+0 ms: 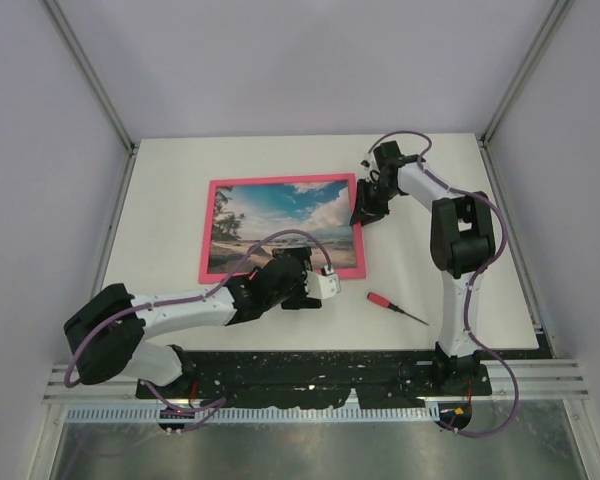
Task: Take the photo out of the frame
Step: Turn over the photo frame at the center of the board.
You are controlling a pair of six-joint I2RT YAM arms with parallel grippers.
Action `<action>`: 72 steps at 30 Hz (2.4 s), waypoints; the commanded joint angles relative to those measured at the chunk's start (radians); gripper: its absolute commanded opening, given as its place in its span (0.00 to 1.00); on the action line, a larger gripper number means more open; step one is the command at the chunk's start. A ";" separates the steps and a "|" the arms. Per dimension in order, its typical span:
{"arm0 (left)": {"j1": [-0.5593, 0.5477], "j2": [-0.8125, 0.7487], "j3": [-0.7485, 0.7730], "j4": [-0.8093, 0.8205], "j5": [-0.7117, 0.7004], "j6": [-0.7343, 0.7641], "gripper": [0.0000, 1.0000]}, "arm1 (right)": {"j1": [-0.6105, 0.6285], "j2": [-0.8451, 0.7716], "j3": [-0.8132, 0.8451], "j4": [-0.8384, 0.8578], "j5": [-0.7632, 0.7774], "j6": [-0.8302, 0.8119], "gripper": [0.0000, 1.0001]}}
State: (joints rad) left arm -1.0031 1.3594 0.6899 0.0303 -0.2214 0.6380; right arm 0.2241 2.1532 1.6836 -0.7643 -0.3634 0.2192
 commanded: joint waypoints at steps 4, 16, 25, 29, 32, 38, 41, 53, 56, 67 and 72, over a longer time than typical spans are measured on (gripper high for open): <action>-0.035 0.110 0.002 0.178 -0.117 0.052 1.00 | -0.006 -0.093 0.065 -0.026 -0.158 0.034 0.08; -0.078 0.214 -0.020 0.299 -0.171 0.109 1.00 | -0.009 -0.124 0.108 -0.075 -0.187 0.031 0.08; -0.101 0.273 -0.030 0.397 -0.254 0.118 1.00 | -0.011 -0.157 0.110 -0.096 -0.227 0.032 0.08; -0.101 0.310 -0.044 0.511 -0.321 0.155 1.00 | -0.011 -0.171 0.102 -0.109 -0.221 0.022 0.08; -0.101 0.331 -0.055 0.591 -0.363 0.180 0.98 | -0.012 -0.177 0.084 -0.107 -0.218 0.016 0.08; -0.101 0.356 -0.069 0.680 -0.401 0.218 0.85 | -0.012 -0.177 0.064 -0.116 -0.213 0.002 0.08; -0.103 0.353 -0.078 0.706 -0.407 0.224 0.74 | -0.014 -0.177 0.059 -0.116 -0.206 0.000 0.08; -0.103 0.351 -0.087 0.735 -0.404 0.223 0.65 | -0.026 -0.162 0.044 -0.144 -0.243 -0.023 0.08; -0.103 0.351 -0.089 0.764 -0.421 0.239 0.52 | -0.026 -0.165 0.044 -0.158 -0.240 -0.035 0.08; -0.101 0.242 -0.113 0.783 -0.430 0.293 0.02 | -0.048 -0.159 0.041 -0.175 -0.246 -0.060 0.21; -0.103 0.172 -0.116 0.735 -0.415 0.299 0.00 | -0.060 -0.173 0.041 -0.170 -0.255 -0.084 0.44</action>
State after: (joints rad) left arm -1.1126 1.6344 0.5640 0.6746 -0.5934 0.9447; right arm 0.1764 2.0689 1.7172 -0.9058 -0.5629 0.1875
